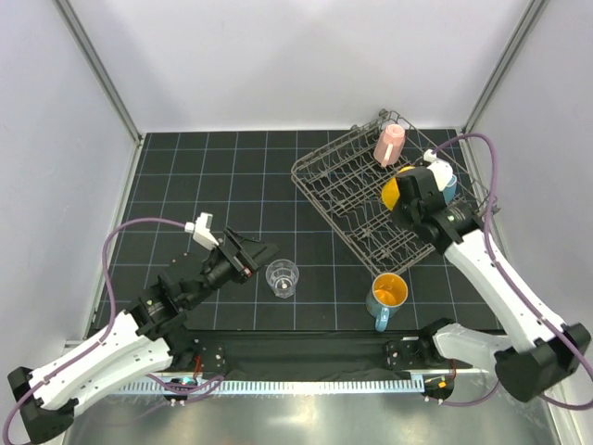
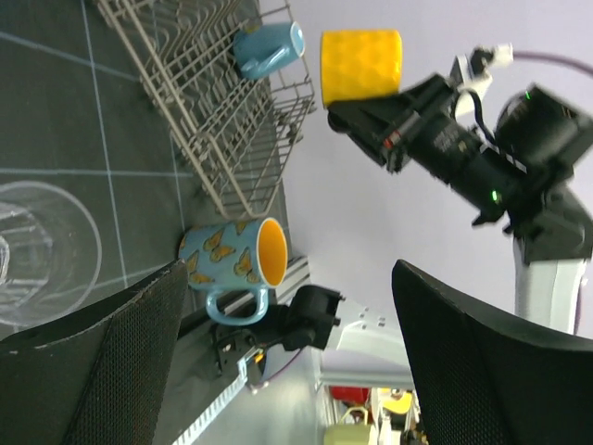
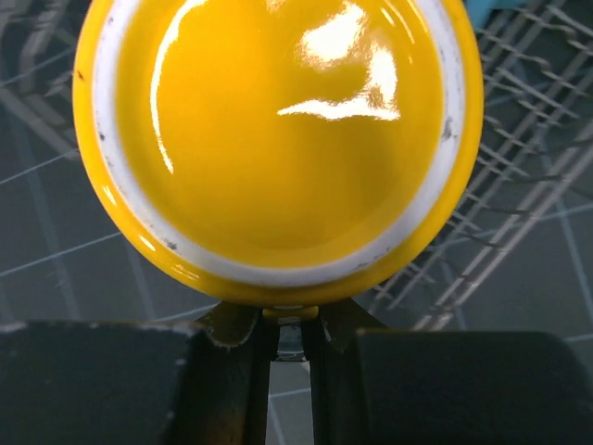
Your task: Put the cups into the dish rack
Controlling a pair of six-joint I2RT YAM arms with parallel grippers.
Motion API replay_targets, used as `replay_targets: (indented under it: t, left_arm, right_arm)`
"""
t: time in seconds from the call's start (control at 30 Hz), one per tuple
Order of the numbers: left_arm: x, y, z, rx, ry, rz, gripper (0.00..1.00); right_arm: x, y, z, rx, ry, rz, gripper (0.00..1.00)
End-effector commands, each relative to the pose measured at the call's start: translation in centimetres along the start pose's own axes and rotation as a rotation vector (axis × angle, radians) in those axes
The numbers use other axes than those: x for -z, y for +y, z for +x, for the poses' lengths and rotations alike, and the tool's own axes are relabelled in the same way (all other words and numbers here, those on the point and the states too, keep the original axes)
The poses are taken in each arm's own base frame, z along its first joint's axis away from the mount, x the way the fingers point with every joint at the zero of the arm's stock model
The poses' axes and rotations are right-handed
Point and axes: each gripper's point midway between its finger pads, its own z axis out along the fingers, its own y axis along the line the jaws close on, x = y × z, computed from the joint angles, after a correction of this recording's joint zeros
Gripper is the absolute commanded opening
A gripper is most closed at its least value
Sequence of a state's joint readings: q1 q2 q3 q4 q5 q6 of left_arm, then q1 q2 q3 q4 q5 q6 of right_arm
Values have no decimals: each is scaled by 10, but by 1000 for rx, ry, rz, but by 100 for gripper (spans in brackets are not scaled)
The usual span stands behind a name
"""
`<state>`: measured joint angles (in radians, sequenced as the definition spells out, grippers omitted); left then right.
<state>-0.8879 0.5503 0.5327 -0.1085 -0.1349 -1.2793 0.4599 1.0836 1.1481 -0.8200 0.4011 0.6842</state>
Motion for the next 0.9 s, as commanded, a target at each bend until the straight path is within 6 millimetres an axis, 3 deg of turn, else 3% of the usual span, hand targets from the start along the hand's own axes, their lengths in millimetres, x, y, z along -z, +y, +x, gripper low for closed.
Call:
replay_targets:
  t: [0.0, 0.17, 0.2, 0.43, 0.67, 0.87]
  left_arm:
    - [5, -5, 13, -5, 84, 6, 87]
    - [11, 5, 17, -31, 105, -18, 87]
    - [14, 4, 15, -36, 97, -15, 87]
    - [23, 11, 8, -131, 86, -81, 87]
    - [22, 15, 3, -184, 79, -128, 88]
    - [17, 17, 10, -182, 114, -135, 87]
  right_arm:
    - [-14, -29, -35, -26, -106, 172, 4]
    - [-56, -52, -35, -92, -72, 271, 4]
    - [-71, -56, -30, -101, -47, 298, 4]
    - [-117, -70, -3, -147, 40, 396, 4]
    - [-141, -77, 33, -166, 120, 425, 4]
    - [-152, -89, 42, -112, 127, 468, 4]
